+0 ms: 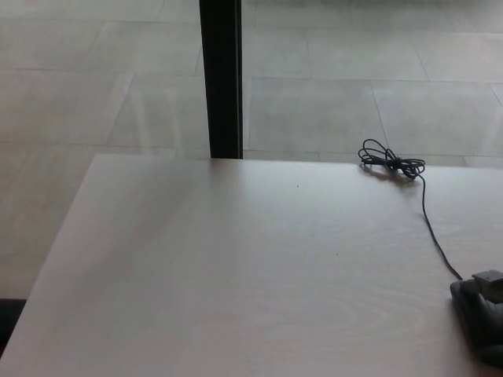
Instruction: The robot uses its right fingers to click on the left button of the black mouse placed on the table.
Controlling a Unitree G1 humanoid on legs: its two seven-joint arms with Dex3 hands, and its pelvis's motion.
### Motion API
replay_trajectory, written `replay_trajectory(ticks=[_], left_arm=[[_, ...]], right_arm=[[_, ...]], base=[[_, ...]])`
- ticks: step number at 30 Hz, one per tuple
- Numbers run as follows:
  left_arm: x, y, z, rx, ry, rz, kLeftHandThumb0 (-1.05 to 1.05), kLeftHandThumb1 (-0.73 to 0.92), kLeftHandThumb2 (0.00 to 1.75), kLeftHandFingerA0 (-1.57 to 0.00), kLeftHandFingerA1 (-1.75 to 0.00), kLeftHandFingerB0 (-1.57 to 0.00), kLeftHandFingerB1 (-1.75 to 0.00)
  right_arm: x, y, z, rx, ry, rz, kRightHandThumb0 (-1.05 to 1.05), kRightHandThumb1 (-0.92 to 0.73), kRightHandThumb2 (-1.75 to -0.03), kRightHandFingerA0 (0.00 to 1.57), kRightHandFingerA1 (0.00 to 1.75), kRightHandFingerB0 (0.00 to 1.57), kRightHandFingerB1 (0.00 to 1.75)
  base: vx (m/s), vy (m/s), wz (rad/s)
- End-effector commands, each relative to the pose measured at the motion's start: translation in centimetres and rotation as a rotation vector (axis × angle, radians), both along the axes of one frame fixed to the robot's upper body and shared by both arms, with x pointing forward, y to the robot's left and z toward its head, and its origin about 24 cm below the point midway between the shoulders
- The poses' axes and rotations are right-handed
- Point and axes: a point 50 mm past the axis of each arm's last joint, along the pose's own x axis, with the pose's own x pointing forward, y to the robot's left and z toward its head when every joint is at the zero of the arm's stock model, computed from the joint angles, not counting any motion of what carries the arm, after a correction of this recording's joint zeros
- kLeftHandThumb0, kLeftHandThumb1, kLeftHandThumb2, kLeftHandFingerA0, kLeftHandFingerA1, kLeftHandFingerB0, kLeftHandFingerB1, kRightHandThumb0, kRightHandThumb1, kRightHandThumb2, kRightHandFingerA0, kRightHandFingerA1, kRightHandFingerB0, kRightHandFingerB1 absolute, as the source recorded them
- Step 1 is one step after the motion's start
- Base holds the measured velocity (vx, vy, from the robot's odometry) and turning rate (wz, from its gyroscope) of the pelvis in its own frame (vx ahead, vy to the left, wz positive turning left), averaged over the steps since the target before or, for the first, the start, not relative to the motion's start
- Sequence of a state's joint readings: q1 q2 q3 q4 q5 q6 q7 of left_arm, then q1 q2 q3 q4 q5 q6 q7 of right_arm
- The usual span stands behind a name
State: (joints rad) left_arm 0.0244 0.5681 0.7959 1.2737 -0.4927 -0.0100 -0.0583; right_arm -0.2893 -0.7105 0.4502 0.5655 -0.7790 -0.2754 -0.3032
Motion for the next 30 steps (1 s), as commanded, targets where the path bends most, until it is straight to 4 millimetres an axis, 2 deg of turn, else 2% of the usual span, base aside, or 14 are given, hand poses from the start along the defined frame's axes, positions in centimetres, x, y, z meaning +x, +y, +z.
replay_trajectory(ticks=[1,3,6,11,14,15,18,19,20,23,25,26,28,30], left_arm=[[0.1,0.4,0.5,0.033,-0.015,0.005,-1.05,0.92,0.88,-0.73,-1.26,-0.29,-0.40],[0.1,0.5,0.6,0.033,-0.016,0.000,-0.96,0.88,1.27,-0.52,-0.80,-0.24,-0.48],[0.2,0.5,0.7,0.034,-0.026,-0.014,-1.02,0.92,0.89,-0.43,-0.68,-0.25,-0.41],[0.3,0.5,0.6,0.046,-0.014,0.007,-1.03,0.85,1.04,-0.68,-1.12,-0.30,-0.45],[0.2,0.6,0.8,0.046,-0.016,-0.002,-0.99,0.89,1.26,-0.56,-0.77,-0.26,-0.48],[0.2,0.6,0.7,0.049,-0.010,0.000,-0.99,0.92,0.88,-0.65,-0.87,-0.30,-0.41],[0.2,0.5,0.7,0.052,0.008,-0.008,-0.95,0.86,1.25,-0.60,-0.78,-0.27,-0.48],[0.2,0.5,0.7,0.051,-0.001,-0.010,-1.01,0.91,0.90,-0.51,-0.73,-0.30,-0.41],[0.3,0.6,0.8,0.054,-0.009,-0.011,-0.93,0.85,1.25,-0.54,-0.77,-0.28,-0.49],[0.4,0.7,0.9,0.057,-0.002,0.006,-0.95,0.85,1.25,-0.59,-0.77,-0.30,-0.49],[0.3,0.7,1.0,0.063,-0.017,-0.016,-0.99,0.92,0.87,-0.61,-0.87,-0.31,-0.41],[0.3,0.7,1.0,0.065,-0.018,-0.013,-0.96,0.86,1.25,-0.59,-0.81,-0.27,-0.49],[0.3,0.7,0.9,0.041,-0.048,0.022,-1.02,0.92,0.80,-0.61,-1.01,-0.33,-0.41],[0.3,0.7,1.0,0.049,-0.042,0.018,-1.03,0.91,0.81,-0.65,-1.08,-0.31,-0.41]], right_arm=[[-1.8,-0.1,-3.1,-0.080,0.149,0.003,-0.71,-0.66,-0.66,0.85,1.74,0.61,0.47],[-2.4,0.0,-4.0,-0.063,0.188,0.013,-0.69,-0.65,-0.65,0.84,1.70,0.61,0.48],[-3.0,0.0,-4.9,-0.123,0.227,0.038,-0.73,-0.66,-0.67,0.84,1.64,0.60,0.47],[-4.3,-0.5,-6.1,-0.149,0.281,0.049,-0.70,-0.63,-0.65,0.83,1.64,0.61,0.48],[-4.3,-0.8,-6.3,-0.159,0.303,0.041,-0.69,-0.65,-0.65,0.81,1.66,0.58,0.48],[-4.2,-0.9,-6.2,-0.160,0.306,0.037,-0.70,-0.65,-0.66,0.83,1.66,0.57,0.48],[-4.1,-1.3,-5.8,-0.163,0.287,0.042,-0.70,-0.66,-0.66,0.82,1.62,0.60,0.48],[-4.0,-1.4,-5.6,-0.165,0.282,0.042,-0.70,-0.67,-0.66,0.82,1.67,0.59,0.48],[-3.8,-1.5,-5.4,-0.163,0.269,0.037,-0.71,-0.66,-0.66,0.84,1.68,0.59,0.48],[-3.3,-1.5,-4.9,-0.169,0.244,0.038,-0.70,-0.65,-0.66,0.82,1.66,0.59,0.48],[-2.4,-1.5,-3.5,-0.150,0.203,0.048,-0.67,-0.66,-0.65,0.80,1.71,0.59,0.48],[-2.0,-1.5,-3.1,-0.147,0.173,0.057,-0.69,-0.65,-0.65,0.82,1.70,0.62,0.49],[-1.3,-1.2,-2.0,-0.164,0.157,0.064,-0.68,-0.56,-1.01,1.13,1.39,0.58,0.63],[-0.6,-0.7,-0.8,-0.136,0.128,0.080,-0.72,-0.67,-0.67,0.78,1.63,0.59,0.47]], base=[[0.00,0.000,0.00],[0.00,0.000,0.00],[0.00,0.000,0.00],[0.00,0.000,0.00],[0.00,0.000,0.00],[0.00,0.000,0.00],[0.00,0.000,0.00],[0.00,0.000,0.00],[0.00,0.000,0.00],[0.00,0.000,0.00],[0.00,0.000,0.00],[0.00,0.000,0.00],[0.00,0.000,0.00],[0.00,0.000,0.00]])
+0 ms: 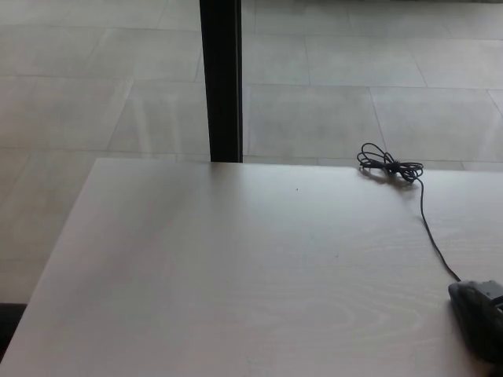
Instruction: The robot uses its right fingers to click on the left button of the black mouse placed on the table.
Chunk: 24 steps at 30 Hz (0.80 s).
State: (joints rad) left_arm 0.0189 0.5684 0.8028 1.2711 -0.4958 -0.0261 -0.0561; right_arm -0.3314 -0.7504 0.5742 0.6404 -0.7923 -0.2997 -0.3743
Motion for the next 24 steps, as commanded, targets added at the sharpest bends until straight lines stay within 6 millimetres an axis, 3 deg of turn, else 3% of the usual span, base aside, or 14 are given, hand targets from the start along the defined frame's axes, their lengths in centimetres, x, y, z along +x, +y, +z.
replay_trajectory(ticks=[1,3,5,6,7,8,9,13,15,17,18,19,21,24], left_arm=[[0.1,0.6,0.7,0.033,-0.026,0.015,-1.03,0.91,0.81,-0.65,-1.08,-0.31,-0.41],[0.1,0.6,0.7,0.042,0.000,-0.010,-1.05,0.92,0.87,-0.68,-1.12,-0.29,-0.39],[0.1,0.5,0.7,0.031,-0.011,0.003,-1.04,0.92,0.83,-0.69,-1.15,-0.31,-0.39],[-0.1,0.5,0.6,0.038,0.019,-0.014,-1.02,0.92,0.91,-0.47,-0.67,-0.30,-0.40],[-0.1,0.5,0.6,0.038,0.023,-0.016,-1.02,0.92,0.91,-0.47,-0.67,-0.30,-0.40],[-0.1,0.5,0.6,0.039,0.022,-0.020,-0.94,0.87,1.26,-0.55,-0.80,-0.26,-0.49],[-0.1,0.5,0.6,0.035,0.022,-0.015,-1.00,0.92,0.89,-0.48,-0.71,-0.31,-0.40],[-0.3,0.4,0.5,0.033,0.016,-0.006,-0.99,0.92,0.87,-0.62,-1.10,-0.29,-0.40],[-0.3,0.4,0.4,0.025,0.012,0.008,-0.99,0.92,0.86,-0.65,-1.33,-0.30,-0.40],[-0.5,0.4,0.4,0.030,0.026,-0.009,-1.00,0.91,0.90,-0.65,-0.87,-0.28,-0.41],[-0.5,0.4,0.4,0.025,0.011,-0.005,-1.01,0.92,0.86,-0.62,-1.07,-0.25,-0.39],[-0.6,0.4,0.4,0.021,0.009,-0.005,-0.92,0.84,1.21,-0.40,-0.73,-0.24,-0.48],[-0.6,0.4,0.4,0.020,0.013,-0.005,-0.92,0.84,1.21,-0.40,-0.73,-0.24,-0.48],[-0.8,0.3,0.3,0.022,0.010,-0.004,-1.01,0.91,0.89,-0.56,-0.99,-0.26,-0.42]], right_arm=[[0.0,-0.1,0.4,-0.057,0.095,0.030,-0.72,-0.67,-0.67,0.78,1.63,0.59,0.47],[0.5,0.4,1.4,-0.036,0.053,0.053,-0.76,-0.54,-0.88,0.92,1.37,0.55,0.57],[0.8,0.6,1.9,-0.048,0.073,0.046,-0.73,-0.68,-0.65,0.87,1.46,0.58,0.46],[1.6,1.2,3.3,-0.028,0.030,0.049,-0.69,-0.65,-0.66,0.83,1.64,0.57,0.45],[1.6,1.2,3.5,-0.026,0.026,0.049,-0.69,-0.65,-0.66,0.83,1.64,0.57,0.45],[2.3,1.6,4.9,0.010,-0.014,0.040,-0.70,-0.67,-0.66,0.84,1.61,0.57,0.45],[2.7,1.8,5.9,0.041,-0.036,0.030,-0.67,-0.66,-0.66,0.84,1.66,0.57,0.45],[3.5,1.8,9.4,0.196,-0.208,0.021,-0.69,-0.63,-0.65,0.90,1.70,0.64,0.49],[3.9,1.4,11.3,0.176,-0.241,-0.014,-0.70,-0.72,-0.63,0.85,1.30,0.60,0.42],[3.9,0.6,12.9,0.216,-0.290,-0.055,-0.73,-0.73,-0.63,0.86,0.57,0.61,0.41],[3.8,0.2,13.5,0.235,-0.317,-0.062,-0.73,-0.72,-0.63,0.87,0.54,0.61,0.42],[3.7,-0.2,13.8,0.235,-0.318,-0.071,-0.73,-0.73,-0.63,0.85,0.52,0.60,0.41],[3.6,-0.2,13.9,0.235,-0.313,-0.076,-0.73,-0.73,-0.63,0.85,0.52,0.60,0.41],[3.0,-2.0,14.4,0.272,-0.336,-0.154,-0.78,-0.75,-0.63,0.87,0.56,0.59,0.39]], base=[[0.00,0.000,0.00],[0.00,0.000,0.00],[0.00,0.000,0.00],[0.00,0.000,0.00],[0.00,0.000,0.00],[0.00,0.000,0.00],[0.00,0.000,0.00],[0.00,0.000,0.00],[0.00,0.000,0.00],[0.00,0.000,0.00],[0.00,0.000,0.00],[0.00,0.000,0.00],[0.00,0.000,0.00],[0.00,0.000,0.00]])
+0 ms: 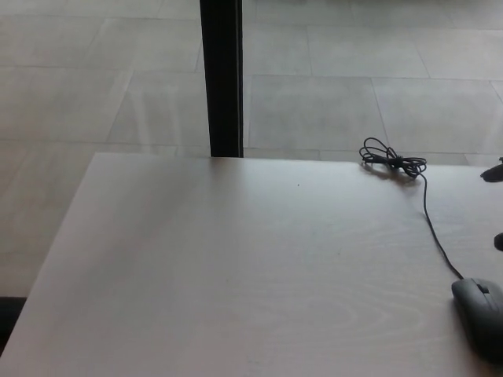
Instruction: The robot uses its right fingers to click on the left button of the black mouse placed on the table.
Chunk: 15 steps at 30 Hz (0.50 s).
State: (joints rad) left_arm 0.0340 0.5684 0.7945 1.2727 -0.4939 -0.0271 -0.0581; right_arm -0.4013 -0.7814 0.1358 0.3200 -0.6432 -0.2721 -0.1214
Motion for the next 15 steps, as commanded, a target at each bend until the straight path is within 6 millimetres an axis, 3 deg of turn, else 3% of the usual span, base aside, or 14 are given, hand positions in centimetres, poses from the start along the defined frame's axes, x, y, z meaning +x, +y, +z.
replay_trajectory(ticks=[1,2,3,5,8,9,11,12,13,14,15], left_arm=[[-0.3,0.3,0.3,0.017,-0.011,0.002,-0.97,0.91,0.87,-0.64,-1.13,-0.23,-0.39],[-0.3,0.3,0.3,0.019,-0.022,0.003,-1.01,0.92,0.88,-0.43,-0.89,-0.26,-0.41],[-0.3,0.3,0.3,0.021,-0.012,0.002,-1.01,0.91,0.90,-0.49,-0.81,-0.26,-0.41],[-0.4,0.2,0.2,0.031,0.024,-0.001,-1.02,0.91,0.91,-0.57,-0.84,-0.29,-0.41],[-0.6,0.2,0.1,0.014,-0.002,0.003,-1.00,0.92,0.92,-0.47,-0.71,-0.26,-0.41],[-0.6,0.2,0.1,0.011,-0.001,0.001,-1.03,0.91,0.90,-0.50,-0.86,-0.26,-0.40],[-0.6,0.2,0.1,0.007,-0.005,0.000,-1.03,0.91,0.90,-0.50,-0.86,-0.26,-0.40],[-0.5,0.2,0.2,0.011,-0.005,0.006,-1.02,0.91,0.89,-0.51,-0.80,-0.26,-0.42],[-0.4,0.1,0.1,0.011,0.001,0.010,-1.02,0.92,0.88,-0.60,-0.91,-0.29,-0.42],[-0.4,0.1,0.1,0.011,0.004,0.010,-1.01,0.92,0.87,-0.62,-0.96,-0.30,-0.41],[-0.4,0.1,0.1,0.009,-0.003,0.012,-1.00,0.92,0.87,-0.61,-0.98,-0.28,-0.41]], right_arm=[[-0.9,-2.7,0.8,0.099,0.012,-0.111,-0.74,-0.68,-0.62,0.89,0.57,0.62,0.42],[-1.2,-3.2,0.8,0.107,0.019,-0.136,-0.73,-0.69,-0.62,0.87,0.56,0.62,0.42],[-1.5,-3.5,0.7,0.123,0.015,-0.147,-0.72,-0.68,-0.62,0.88,0.57,0.62,0.43],[-1.7,-4.1,0.8,0.147,0.021,-0.183,-0.72,-0.67,-0.61,0.86,0.55,0.62,0.42],[-2.6,-5.5,0.4,0.184,0.018,-0.249,-0.68,-0.65,-0.60,0.86,0.55,0.62,0.42],[-3.0,-6.1,0.1,0.207,0.016,-0.284,-0.68,-0.52,-0.94,0.87,0.71,0.57,0.58],[-3.5,-6.7,-0.1,0.240,0.009,-0.320,-0.68,-0.52,-0.94,0.87,0.71,0.57,0.58],[-4.4,-7.9,-0.8,0.274,-0.003,-0.361,-0.69,-0.67,-0.61,1.02,0.71,0.61,0.41],[-5.1,-8.7,-1.2,0.328,-0.036,-0.390,-0.67,-0.65,-0.60,1.09,0.84,0.63,0.42],[-5.5,-9.3,-1.5,0.358,-0.033,-0.422,-0.69,-0.68,-0.61,0.99,0.74,0.61,0.41],[-6.1,-10.2,-2.0,0.427,-0.039,-0.475,-0.70,-0.69,-0.61,0.91,0.87,0.60,0.40]], base=[[0.00,0.000,0.00],[0.00,0.000,0.00],[0.00,0.000,0.00],[0.00,0.000,0.00],[0.00,0.000,0.00],[0.00,0.000,0.00],[0.00,0.000,0.00],[0.00,0.000,0.00],[0.00,0.000,0.00],[0.00,0.000,0.00],[0.00,0.000,0.00]])
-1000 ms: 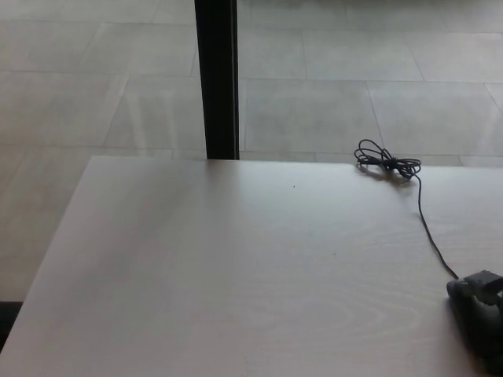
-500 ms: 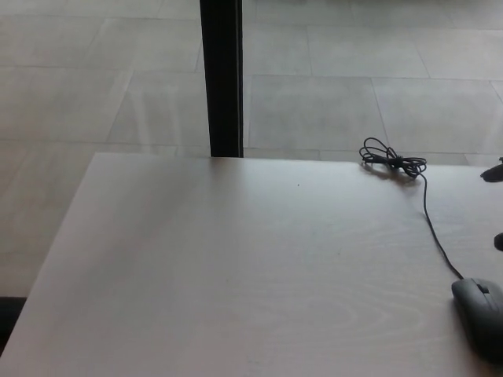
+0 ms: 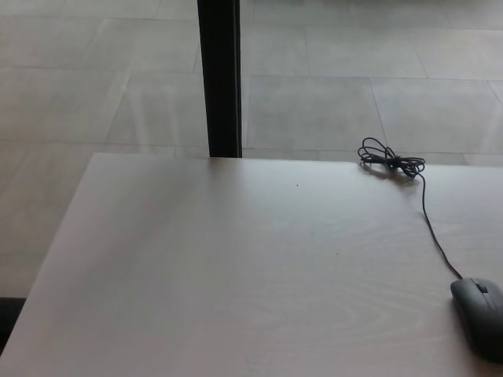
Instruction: The robot uses its right fingers to click on the left button of the black mouse placed on the table.
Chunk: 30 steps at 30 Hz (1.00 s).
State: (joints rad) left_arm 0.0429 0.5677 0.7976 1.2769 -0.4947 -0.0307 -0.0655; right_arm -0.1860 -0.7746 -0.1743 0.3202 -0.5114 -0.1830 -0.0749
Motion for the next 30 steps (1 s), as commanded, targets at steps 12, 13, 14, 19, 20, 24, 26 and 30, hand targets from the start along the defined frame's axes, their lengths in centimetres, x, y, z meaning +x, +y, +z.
replay_trajectory(ticks=[12,13,14,19,20,24,26,30], left_arm=[[-0.2,0.0,0.0,0.010,-0.015,0.019,-1.02,0.92,0.88,-0.65,-0.95,-0.26,-0.40],[-0.2,-0.1,-0.2,0.008,-0.014,0.014,-1.03,0.92,0.90,-0.69,-0.99,-0.28,-0.41],[-0.2,-0.2,-0.2,0.009,-0.011,0.012,-1.03,0.91,0.89,-0.68,-0.88,-0.29,-0.41],[-0.2,-0.2,-0.2,0.004,-0.026,0.025,-0.94,0.87,1.26,-0.54,-0.80,-0.26,-0.50],[-0.2,-0.1,-0.1,0.011,-0.006,0.013,-0.99,0.92,0.92,-0.64,-0.84,-0.29,-0.43],[-0.3,-0.1,-0.2,0.013,-0.009,0.023,-1.02,0.91,0.90,-0.69,-0.80,-0.31,-0.42],[-0.2,-0.1,-0.1,0.014,-0.011,0.020,-0.94,0.85,1.25,-0.60,-0.78,-0.28,-0.50],[0.1,-0.1,0.0,0.014,-0.012,0.020,-1.00,0.92,0.88,-0.51,-0.70,-0.29,-0.43]], right_arm=[[-8.6,-7.8,-9.5,1.000,-0.391,-0.698,-0.69,-0.74,-0.65,0.81,0.51,0.53,0.41],[-9.0,-7.9,-10.1,1.043,-0.408,-0.738,-0.67,-0.78,-0.64,0.81,0.49,0.65,0.45],[-9.2,-7.9,-10.8,1.082,-0.433,-0.769,-0.69,-0.67,-1.04,0.76,0.66,0.55,0.57],[-10.0,-7.6,-13.2,1.239,-0.528,-0.894,-0.65,-0.81,-0.64,0.76,0.49,0.79,0.65],[-10.2,-7.6,-13.8,1.264,-0.526,-0.916,-0.62,-0.83,-0.66,0.74,0.49,0.63,0.46],[-10.9,-7.3,-15.2,1.368,-0.551,-0.941,-0.59,-0.65,-1.04,0.64,0.66,0.29,0.48],[-11.0,-7.1,-15.6,1.382,-0.557,-0.951,-0.64,-0.71,-1.06,0.62,0.62,0.55,0.58],[-11.1,-6.2,-16.9,1.371,-0.492,-0.953,-0.64,-0.81,-0.64,0.64,0.47,0.71,0.57]], base=[[0.00,0.000,0.00],[0.00,0.000,0.00],[0.00,0.000,0.00],[0.00,0.000,0.00],[0.00,0.000,0.00],[0.00,0.000,0.00],[0.00,0.000,0.00],[0.00,0.000,0.00]])
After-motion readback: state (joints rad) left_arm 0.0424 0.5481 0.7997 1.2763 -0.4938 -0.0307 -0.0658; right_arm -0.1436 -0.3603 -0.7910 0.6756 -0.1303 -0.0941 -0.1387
